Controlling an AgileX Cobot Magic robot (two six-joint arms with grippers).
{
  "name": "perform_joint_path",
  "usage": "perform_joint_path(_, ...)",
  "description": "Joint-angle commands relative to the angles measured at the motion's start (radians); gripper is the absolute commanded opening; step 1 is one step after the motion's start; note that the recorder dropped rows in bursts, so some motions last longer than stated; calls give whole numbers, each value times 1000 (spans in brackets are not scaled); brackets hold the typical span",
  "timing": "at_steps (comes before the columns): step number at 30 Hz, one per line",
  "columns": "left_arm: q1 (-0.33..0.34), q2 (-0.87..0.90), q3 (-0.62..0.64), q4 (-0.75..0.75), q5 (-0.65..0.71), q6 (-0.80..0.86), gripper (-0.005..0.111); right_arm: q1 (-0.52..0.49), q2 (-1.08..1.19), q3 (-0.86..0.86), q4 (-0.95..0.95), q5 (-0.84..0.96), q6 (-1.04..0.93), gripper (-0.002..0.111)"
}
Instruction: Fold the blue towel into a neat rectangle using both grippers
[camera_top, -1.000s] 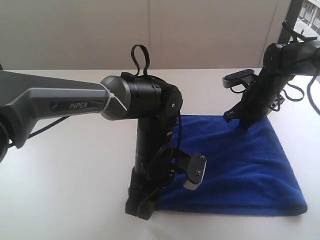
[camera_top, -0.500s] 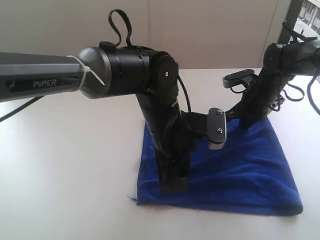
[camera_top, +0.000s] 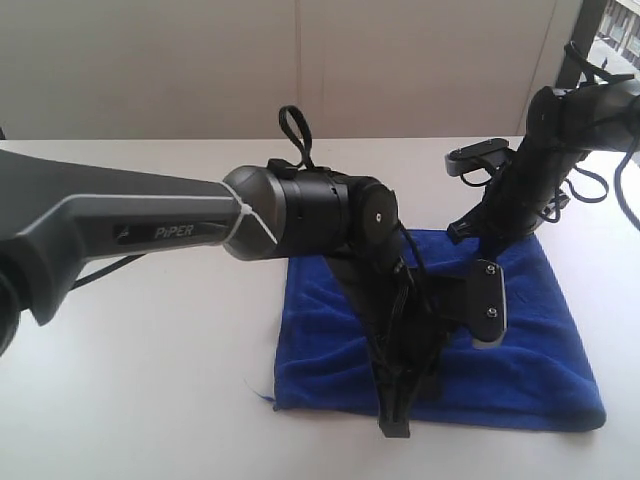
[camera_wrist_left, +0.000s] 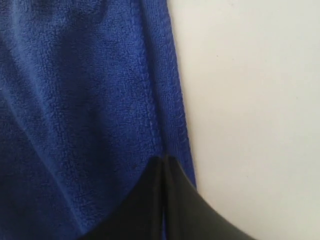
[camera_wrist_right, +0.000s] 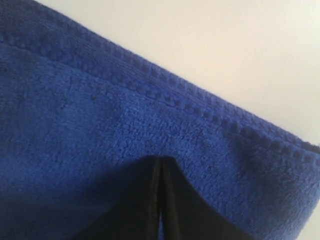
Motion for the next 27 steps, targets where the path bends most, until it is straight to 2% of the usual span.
perform_joint_path(1,-8,12,6,-4,7,2,0,-5,30,7,13,-23,2,0)
perform_joint_path(11,-18,23,6,3,18,5,0,-5,30,7,13,-23,2,0)
perform_joint_path(17,-18,9,6,3,-33,7,1,-5,30,7,13,-23,2,0)
perform_joint_path(23,-18,9,6,19,-31,7,27,-5,30,7,13,-25,2,0)
perform_joint_path(25,-18,9,6,19,-26,3,34,-5,30,7,13,-25,2,0)
perform_joint_path(27,-18,9,6,19,-22,3,36,-5,30,7,13,-25,2,0)
